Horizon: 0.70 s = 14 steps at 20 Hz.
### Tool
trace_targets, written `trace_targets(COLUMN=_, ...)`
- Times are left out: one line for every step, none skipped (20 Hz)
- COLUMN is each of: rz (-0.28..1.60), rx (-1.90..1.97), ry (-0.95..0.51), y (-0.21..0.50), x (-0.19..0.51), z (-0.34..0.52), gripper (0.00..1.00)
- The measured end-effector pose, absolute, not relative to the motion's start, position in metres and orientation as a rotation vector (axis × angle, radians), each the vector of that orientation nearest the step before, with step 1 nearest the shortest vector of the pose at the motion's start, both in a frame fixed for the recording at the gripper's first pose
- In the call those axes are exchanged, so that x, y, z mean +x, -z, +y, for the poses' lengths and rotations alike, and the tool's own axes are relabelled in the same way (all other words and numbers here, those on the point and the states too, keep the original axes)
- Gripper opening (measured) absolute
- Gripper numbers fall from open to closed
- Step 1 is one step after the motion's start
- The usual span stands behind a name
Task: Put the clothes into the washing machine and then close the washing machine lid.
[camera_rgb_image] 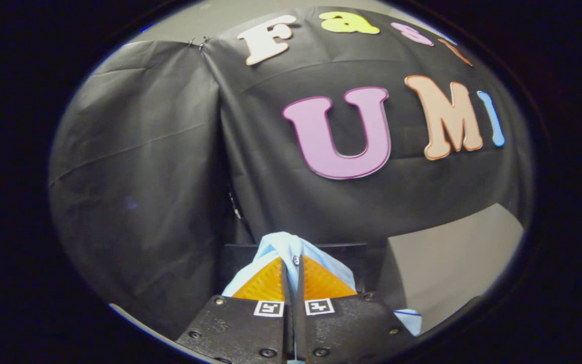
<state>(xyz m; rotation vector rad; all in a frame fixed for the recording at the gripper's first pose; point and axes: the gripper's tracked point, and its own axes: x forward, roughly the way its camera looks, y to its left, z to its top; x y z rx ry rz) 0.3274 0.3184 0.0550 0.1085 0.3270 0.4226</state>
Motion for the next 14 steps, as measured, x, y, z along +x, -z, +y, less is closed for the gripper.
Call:
trace_targets(rz=0.345, rx=0.087, ry=-0.428, y=-0.042, x=0.329, z=0.326, gripper=0.01)
trace_targets(rz=0.373, rx=0.068, ry=-0.431, y=-0.030, x=0.330, z=0.332, gripper=0.01)
trace_targets(rz=0.395, rx=0.059, ry=-0.433, y=-0.017, x=0.329, z=0.340, gripper=0.01)
trace_targets(rz=0.412, rx=0.059, ry=-0.440, y=-0.007, x=0.329, z=0.346, gripper=0.01)
trace_targets(rz=0.423, rx=0.065, ry=-0.449, y=0.002, x=0.330, z=0.351, gripper=0.01)
trace_targets(rz=0.434, rx=0.071, ry=-0.457, y=0.013, x=0.331, z=0.355, gripper=0.01)
trace_targets(rz=0.448, rx=0.075, ry=-0.463, y=0.026, x=0.331, z=0.356, gripper=0.01)
trace_targets(rz=0.470, rx=0.077, ry=-0.469, y=0.040, x=0.330, z=0.358, gripper=0.01)
trace_targets(rz=0.486, rx=0.076, ry=-0.471, y=0.054, x=0.331, z=0.360, gripper=0.01)
trace_targets(rz=0.504, rx=0.067, ry=-0.470, y=0.065, x=0.331, z=0.361, gripper=0.01)
trace_targets(rz=0.518, rx=0.056, ry=-0.467, y=0.077, x=0.331, z=0.362, gripper=0.01)
trace_targets(rz=0.532, rx=0.042, ry=-0.459, y=0.092, x=0.333, z=0.362, gripper=0.01)
trace_targets(rz=0.549, rx=0.024, ry=-0.438, y=0.109, x=0.334, z=0.357, gripper=0.01)
trace_targets(rz=0.555, rx=0.014, ry=-0.405, y=0.123, x=0.338, z=0.350, gripper=0.02)
